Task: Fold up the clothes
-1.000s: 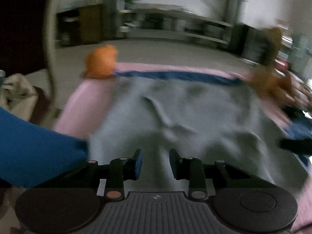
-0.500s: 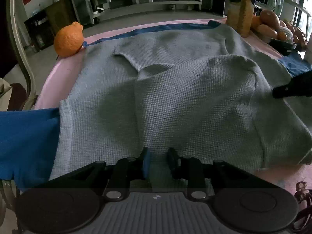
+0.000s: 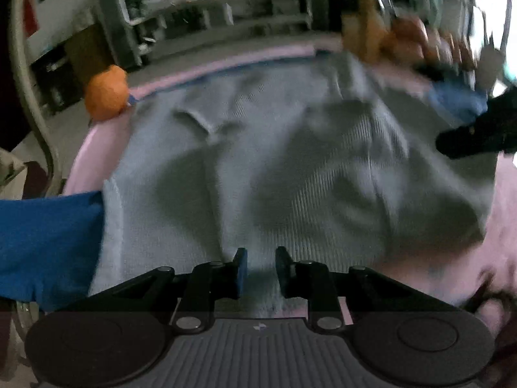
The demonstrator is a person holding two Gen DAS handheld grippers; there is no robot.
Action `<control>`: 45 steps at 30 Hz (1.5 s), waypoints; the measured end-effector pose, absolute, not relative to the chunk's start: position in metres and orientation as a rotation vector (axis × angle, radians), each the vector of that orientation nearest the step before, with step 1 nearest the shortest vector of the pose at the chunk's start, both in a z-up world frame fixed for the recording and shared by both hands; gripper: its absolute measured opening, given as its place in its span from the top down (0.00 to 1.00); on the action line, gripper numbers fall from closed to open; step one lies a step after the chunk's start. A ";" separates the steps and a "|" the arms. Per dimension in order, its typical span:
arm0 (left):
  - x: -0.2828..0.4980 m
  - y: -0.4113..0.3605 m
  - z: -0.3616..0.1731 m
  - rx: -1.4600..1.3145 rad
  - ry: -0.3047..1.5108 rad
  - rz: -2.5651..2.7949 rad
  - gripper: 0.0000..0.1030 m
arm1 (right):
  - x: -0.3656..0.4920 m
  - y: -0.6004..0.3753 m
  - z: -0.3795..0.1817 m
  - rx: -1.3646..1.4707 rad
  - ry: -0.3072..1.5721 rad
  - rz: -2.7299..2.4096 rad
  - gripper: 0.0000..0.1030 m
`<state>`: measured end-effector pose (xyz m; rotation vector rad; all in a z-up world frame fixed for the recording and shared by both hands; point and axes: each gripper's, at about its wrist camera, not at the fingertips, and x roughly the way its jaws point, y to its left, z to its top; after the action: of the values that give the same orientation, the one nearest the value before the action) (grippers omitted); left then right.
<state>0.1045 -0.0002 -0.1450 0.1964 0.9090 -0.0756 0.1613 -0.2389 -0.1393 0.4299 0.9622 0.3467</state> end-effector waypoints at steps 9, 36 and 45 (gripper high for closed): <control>0.068 -0.008 -0.153 0.295 0.958 -0.042 0.84 | 0.151 -0.193 -0.172 0.083 1.136 0.333 0.83; 0.255 0.079 -0.139 -0.186 0.947 -0.136 0.74 | 0.269 -0.217 -0.168 0.451 1.029 0.290 0.62; 0.233 0.047 -0.126 -0.049 0.789 -0.049 0.98 | 0.268 -0.197 -0.174 0.324 0.959 0.272 0.92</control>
<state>0.2328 0.0471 -0.1263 -0.0494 0.7887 -0.0491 0.2676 -0.1973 -0.1740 0.3236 0.9589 0.2725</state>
